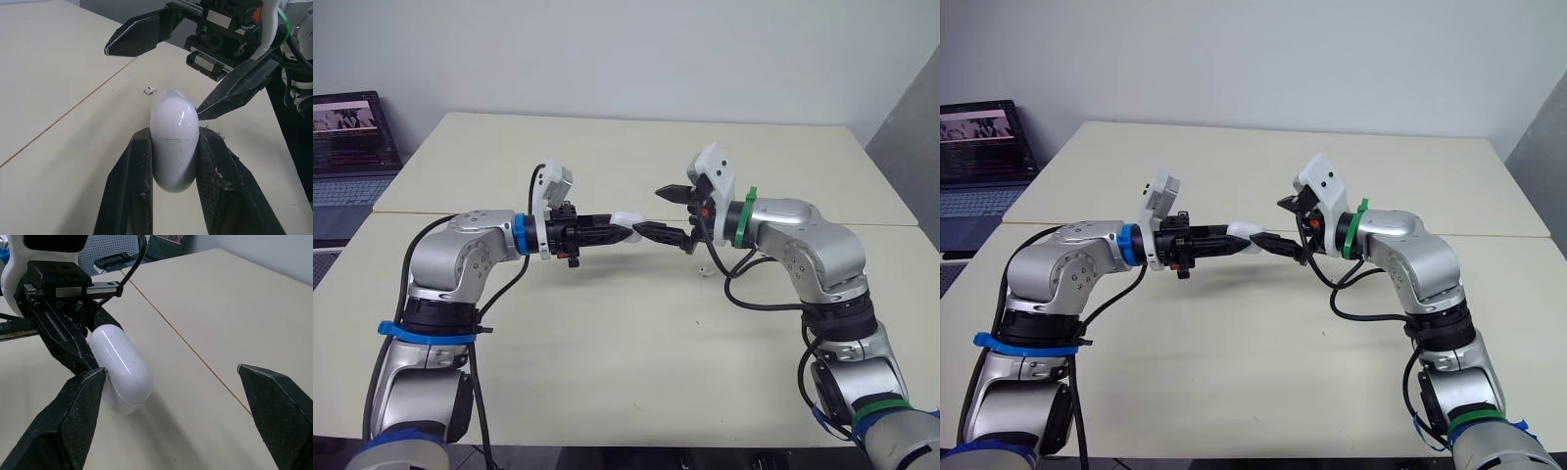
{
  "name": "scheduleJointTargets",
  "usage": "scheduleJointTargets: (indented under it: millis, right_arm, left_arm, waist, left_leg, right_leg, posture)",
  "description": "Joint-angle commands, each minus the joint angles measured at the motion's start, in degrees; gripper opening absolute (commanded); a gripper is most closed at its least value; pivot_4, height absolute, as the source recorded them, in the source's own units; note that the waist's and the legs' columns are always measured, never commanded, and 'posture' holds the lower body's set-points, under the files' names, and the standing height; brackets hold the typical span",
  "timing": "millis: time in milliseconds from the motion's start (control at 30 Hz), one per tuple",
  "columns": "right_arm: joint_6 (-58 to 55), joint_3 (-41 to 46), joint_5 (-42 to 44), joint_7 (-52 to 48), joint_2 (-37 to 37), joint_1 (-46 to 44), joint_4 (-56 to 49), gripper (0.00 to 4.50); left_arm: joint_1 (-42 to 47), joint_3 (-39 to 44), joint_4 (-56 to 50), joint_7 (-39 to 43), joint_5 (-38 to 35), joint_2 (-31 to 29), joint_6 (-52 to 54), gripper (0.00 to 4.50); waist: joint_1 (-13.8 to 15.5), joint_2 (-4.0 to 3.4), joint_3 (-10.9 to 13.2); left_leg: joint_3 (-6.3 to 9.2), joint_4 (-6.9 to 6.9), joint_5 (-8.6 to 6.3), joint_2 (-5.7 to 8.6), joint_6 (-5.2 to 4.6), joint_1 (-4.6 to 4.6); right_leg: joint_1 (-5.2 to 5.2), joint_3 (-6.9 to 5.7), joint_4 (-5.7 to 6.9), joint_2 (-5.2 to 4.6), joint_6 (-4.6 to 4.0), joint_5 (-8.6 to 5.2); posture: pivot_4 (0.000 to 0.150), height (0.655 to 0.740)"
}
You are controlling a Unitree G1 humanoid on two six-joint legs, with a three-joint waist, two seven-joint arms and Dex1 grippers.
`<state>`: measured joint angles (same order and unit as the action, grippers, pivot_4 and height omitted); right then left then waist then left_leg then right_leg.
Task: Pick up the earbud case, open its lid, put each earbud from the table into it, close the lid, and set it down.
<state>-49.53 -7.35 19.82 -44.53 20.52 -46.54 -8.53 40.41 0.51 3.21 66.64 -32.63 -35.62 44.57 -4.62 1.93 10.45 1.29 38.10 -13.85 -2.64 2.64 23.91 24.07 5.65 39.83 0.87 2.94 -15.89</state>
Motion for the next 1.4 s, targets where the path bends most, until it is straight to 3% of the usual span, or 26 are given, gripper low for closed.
scheduleJointTargets:
  millis: [33, 467, 733, 1000, 1100, 1267, 1400]
  right_arm:
    - [1.16, 1.35, 0.89, 0.85, -0.04, -2.14, 0.20, 4.48]
    - [2.42, -0.56, 0.83, 0.59, 0.64, -1.73, 1.12, 4.48]
    - [0.16, 4.97, 3.81, 4.30, -2.25, -6.23, 7.47, 4.48]
    - [-3.34, 6.87, 6.66, 4.64, -1.57, -6.08, 7.38, 4.48]
    - [-2.71, 6.38, 6.28, 3.36, 1.43, -4.06, 6.49, 4.48]
    - [-3.04, 8.13, 7.61, 3.42, 5.50, 0.59, 2.61, 4.48]
    - [-1.09, 7.71, 6.31, 2.23, 8.59, 4.23, 2.17, 4.48]
  left_arm:
    - [0.48, 1.46, -3.23, 0.17, -2.26, -0.18, -0.08, 0.79]
    - [-0.88, 2.14, -4.40, -0.61, -3.26, -0.40, -0.44, 0.79]
    - [-2.44, 2.47, -5.95, -0.83, -3.54, -0.71, -0.49, 0.79]
    - [-2.95, 3.00, -5.25, -2.10, -2.87, -0.33, -2.32, 0.79]
    - [-5.05, 6.03, -4.17, -8.30, 0.54, 0.83, -8.22, 0.79]
    - [-14.21, 15.08, -5.75, -30.45, 9.55, 4.08, -15.63, 0.79]
    - [-21.98, 17.94, -11.77, -34.00, 8.87, 5.74, -17.64, 0.79]
  waist:
    - [0.00, 0.00, 0.00]
    - [-0.01, 0.00, 0.00]
    - [0.00, 0.00, 0.00]
    - [0.00, -0.01, 0.01]
    - [0.04, -0.01, 0.01]
    - [-0.02, -0.01, 0.01]
    - [0.07, -0.03, -0.01]
  left_leg:
    - [0.00, 0.00, 0.00, 0.00, 0.00, 0.00]
    - [-0.01, -0.02, 0.00, 0.00, 0.00, 0.00]
    - [-0.01, -0.02, 0.00, 0.01, 0.00, 0.01]
    - [-0.01, -0.09, 0.00, -0.01, 0.00, 0.02]
    - [-0.02, -0.10, 0.00, 0.00, 0.00, 0.02]
    - [-0.03, -0.15, -0.01, -0.05, -0.01, 0.04]
    - [-0.01, -0.21, -0.02, -0.07, -0.02, 0.07]
  right_leg:
    - [0.00, 0.00, 0.00, 0.00, 0.00, 0.00]
    - [0.01, 0.00, -0.03, 0.00, -0.01, -0.01]
    - [0.00, 0.01, -0.04, -0.01, -0.01, -0.01]
    - [0.01, 0.00, -0.13, -0.01, -0.01, -0.01]
    - [0.00, 0.00, -0.15, -0.01, -0.02, -0.01]
    - [0.01, 0.04, -0.29, -0.03, -0.03, 0.00]
    - [0.02, 0.05, -0.35, -0.04, -0.03, 0.00]
  posture:
    - [0.150, 0.7400]
    - [0.150, 0.7400]
    - [0.150, 0.7400]
    - [0.150, 0.7400]
    - [0.150, 0.7400]
    - [0.150, 0.7400]
    - [0.150, 0.7400]
